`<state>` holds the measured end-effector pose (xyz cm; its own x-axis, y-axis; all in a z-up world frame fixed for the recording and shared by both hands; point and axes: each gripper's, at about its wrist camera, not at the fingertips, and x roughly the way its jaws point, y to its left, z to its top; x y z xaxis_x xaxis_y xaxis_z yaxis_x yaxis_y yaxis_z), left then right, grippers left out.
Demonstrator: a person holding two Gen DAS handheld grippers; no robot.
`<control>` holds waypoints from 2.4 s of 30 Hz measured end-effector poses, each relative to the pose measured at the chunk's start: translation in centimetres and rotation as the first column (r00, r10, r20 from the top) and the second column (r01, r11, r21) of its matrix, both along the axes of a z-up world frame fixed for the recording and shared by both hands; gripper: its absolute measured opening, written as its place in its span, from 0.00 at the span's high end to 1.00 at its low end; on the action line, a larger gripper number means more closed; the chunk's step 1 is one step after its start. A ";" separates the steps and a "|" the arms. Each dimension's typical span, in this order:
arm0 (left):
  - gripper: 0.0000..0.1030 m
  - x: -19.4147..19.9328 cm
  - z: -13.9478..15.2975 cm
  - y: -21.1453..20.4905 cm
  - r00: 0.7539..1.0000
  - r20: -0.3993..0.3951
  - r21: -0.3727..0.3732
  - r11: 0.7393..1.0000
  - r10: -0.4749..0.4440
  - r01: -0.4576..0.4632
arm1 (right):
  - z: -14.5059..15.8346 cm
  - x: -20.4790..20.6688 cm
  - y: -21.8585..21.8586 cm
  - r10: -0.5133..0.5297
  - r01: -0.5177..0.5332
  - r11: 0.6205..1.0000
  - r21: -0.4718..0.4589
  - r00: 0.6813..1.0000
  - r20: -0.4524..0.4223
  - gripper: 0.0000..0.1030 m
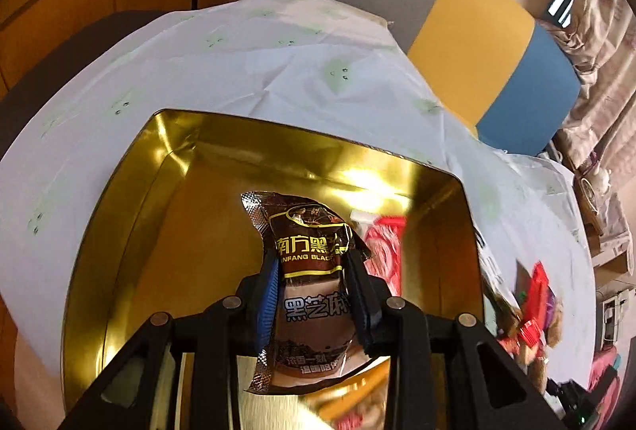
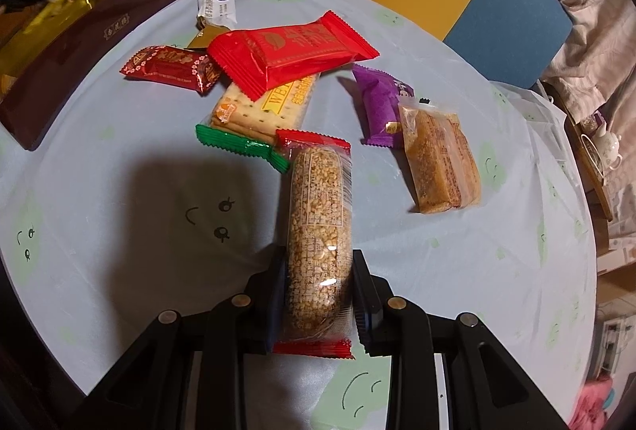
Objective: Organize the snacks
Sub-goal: 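Drop the sesame packet into the tray with the left gripper while the right holds the grain bar, then carry the grain bar into the gold tray and open the right gripper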
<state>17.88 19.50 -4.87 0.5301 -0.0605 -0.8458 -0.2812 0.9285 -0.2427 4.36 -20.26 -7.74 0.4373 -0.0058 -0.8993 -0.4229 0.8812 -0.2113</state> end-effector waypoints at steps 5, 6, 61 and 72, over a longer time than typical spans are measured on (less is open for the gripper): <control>0.61 1.8 -0.8 -0.3 1.000 -0.026 0.068 0.997 -0.017 0.019 | 0.0 0.1 -0.1 -0.007 0.007 1.000 0.008 1.000 -0.002 0.70; 0.61 1.8 -0.8 -0.3 0.999 -0.031 0.062 0.998 -0.019 0.020 | 0.0 0.2 -0.2 -0.006 0.006 1.000 0.005 1.000 -0.001 0.70; 0.60 -15.1 2.5 -2.9 0.991 0.100 0.105 0.991 -0.088 0.077 | 9.1 -0.2 13.0 0.105 -0.046 0.816 0.577 0.992 -0.070 0.72; 0.60 -15.8 2.8 -2.4 0.991 0.111 0.131 0.989 -0.077 0.062 | 9.1 0.7 17.9 0.181 -0.128 0.828 0.545 0.983 -0.045 0.72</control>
<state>2.12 17.12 -2.09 0.6232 0.0033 -0.7821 -0.1917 0.9701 -0.1487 5.01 -2.37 1.40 0.3085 0.5510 -0.7754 -0.5567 0.7656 0.3225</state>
